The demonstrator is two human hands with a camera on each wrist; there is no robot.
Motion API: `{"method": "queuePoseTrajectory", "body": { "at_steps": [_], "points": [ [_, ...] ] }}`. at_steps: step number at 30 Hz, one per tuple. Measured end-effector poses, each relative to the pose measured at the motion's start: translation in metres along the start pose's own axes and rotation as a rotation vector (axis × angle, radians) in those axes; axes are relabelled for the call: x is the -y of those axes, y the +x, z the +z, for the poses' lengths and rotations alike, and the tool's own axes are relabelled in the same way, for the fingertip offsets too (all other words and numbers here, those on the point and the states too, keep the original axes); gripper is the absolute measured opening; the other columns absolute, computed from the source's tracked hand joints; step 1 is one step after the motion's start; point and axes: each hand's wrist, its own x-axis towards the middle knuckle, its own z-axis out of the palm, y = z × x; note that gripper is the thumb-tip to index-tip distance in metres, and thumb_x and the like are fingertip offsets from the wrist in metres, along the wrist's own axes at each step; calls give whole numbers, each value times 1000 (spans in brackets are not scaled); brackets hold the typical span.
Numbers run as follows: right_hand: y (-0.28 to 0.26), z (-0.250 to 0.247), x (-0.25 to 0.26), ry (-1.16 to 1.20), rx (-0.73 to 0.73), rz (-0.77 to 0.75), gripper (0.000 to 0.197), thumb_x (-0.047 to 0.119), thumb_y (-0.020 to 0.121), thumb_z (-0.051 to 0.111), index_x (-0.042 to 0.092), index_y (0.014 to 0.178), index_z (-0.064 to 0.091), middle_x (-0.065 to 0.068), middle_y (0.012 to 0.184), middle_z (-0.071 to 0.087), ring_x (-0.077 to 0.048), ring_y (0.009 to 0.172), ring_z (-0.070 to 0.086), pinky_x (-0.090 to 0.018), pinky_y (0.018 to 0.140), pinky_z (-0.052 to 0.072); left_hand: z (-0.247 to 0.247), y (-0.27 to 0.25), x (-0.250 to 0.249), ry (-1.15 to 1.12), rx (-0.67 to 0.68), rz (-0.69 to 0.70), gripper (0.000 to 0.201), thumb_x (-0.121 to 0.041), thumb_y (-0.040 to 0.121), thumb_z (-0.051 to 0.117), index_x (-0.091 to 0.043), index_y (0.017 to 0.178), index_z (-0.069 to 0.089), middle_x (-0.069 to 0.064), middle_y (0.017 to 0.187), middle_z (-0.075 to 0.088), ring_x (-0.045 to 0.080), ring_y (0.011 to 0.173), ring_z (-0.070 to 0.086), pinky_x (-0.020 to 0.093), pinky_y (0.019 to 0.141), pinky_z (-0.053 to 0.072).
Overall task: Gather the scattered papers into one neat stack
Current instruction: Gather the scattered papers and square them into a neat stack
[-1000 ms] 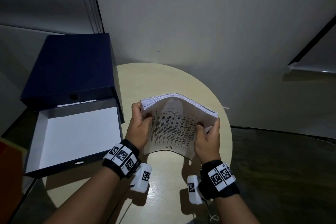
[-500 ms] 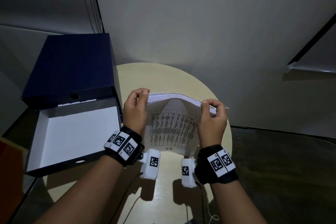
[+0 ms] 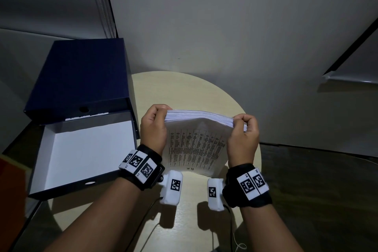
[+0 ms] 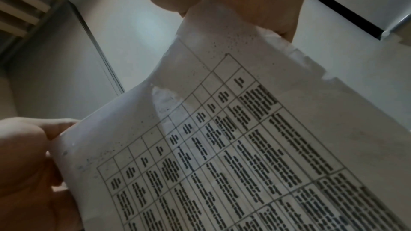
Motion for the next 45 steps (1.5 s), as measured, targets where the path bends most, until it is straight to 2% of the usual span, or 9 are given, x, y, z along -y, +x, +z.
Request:
{"method": "queuePoseTrajectory", "body": {
  "at_steps": [5, 9, 15, 26, 31, 35, 39, 43, 45],
  "points": [
    [-4, -11, -9, 113, 175, -42, 25, 25, 87, 60, 22, 110, 54, 7, 105, 64, -15, 103, 61, -43, 89, 54, -6, -3, 2, -75, 132, 55, 20, -35, 86, 54, -19, 95, 62, -2, 93, 58, 14, 88, 53, 33, 83, 42],
    [-12, -27, -27, 114, 371, 14, 53, -2, 91, 56, 24, 133, 38, 3, 122, 57, -3, 106, 62, -32, 88, 57, -24, -5, 23, -33, 350, 55, 51, -27, 72, 65, -25, 120, 49, -5, 112, 59, 12, 101, 58, 31, 87, 48],
    [-18, -22, -24, 16, 434, 81, 32, 8, 104, 41, 38, 115, 40, 16, 108, 57, 14, 97, 60, -8, 72, 50, -17, -14, 24, 129, 313, -3, 15, -21, 94, 50, -26, 108, 48, -8, 105, 66, 7, 100, 62, 33, 92, 46],
    [-28, -27, -31, -29, 401, 134, 40, 8, 100, 51, 32, 127, 33, 13, 116, 57, 2, 111, 57, -38, 98, 52, -28, -20, 33, 167, 393, -51, 46, -8, 86, 51, -35, 124, 49, -9, 118, 65, 10, 115, 59, 41, 107, 43],
    [-36, -14, 18, -256, 139, -539, 73, 15, 83, 63, 3, 147, 28, -15, 156, 31, -29, 147, 30, -53, 118, 30, -29, -17, 33, 117, 405, -71, 48, -1, 86, 53, -32, 123, 52, -10, 114, 69, 12, 113, 61, 42, 106, 43],
    [-67, 17, 60, -592, 471, -905, 83, 34, 86, 61, -3, 153, 29, -19, 164, 21, -34, 154, 12, -55, 123, 12, -27, -16, 30, 52, 408, -95, 43, -6, 81, 55, -19, 122, 53, -13, 107, 70, 11, 104, 62, 36, 99, 48],
    [-71, 39, 47, -918, 781, -883, 85, 57, 95, 42, 7, 159, 15, -11, 168, 6, -27, 155, 3, -56, 122, 13, -25, -15, 28, 60, 432, -94, 41, -7, 97, 51, -36, 124, 48, -26, 113, 66, -3, 111, 60, 18, 93, 47],
    [-69, 34, 53, -766, 658, -857, 84, 44, 93, 50, 2, 157, 16, -15, 167, 8, -30, 155, 5, -48, 126, 3, -23, -11, 30, 69, 405, -87, 26, 3, 99, 41, -16, 106, 56, -17, 89, 71, -5, 81, 66, 18, 79, 50],
    [-68, 33, 50, -888, 705, -864, 82, 47, 94, 47, 4, 158, 19, -14, 166, 15, -30, 155, 12, -49, 125, 5, -24, -10, 33, 58, 402, -86, 34, 12, 94, 43, -10, 116, 57, -11, 103, 73, 2, 98, 67, 17, 86, 50]
  ]
}}
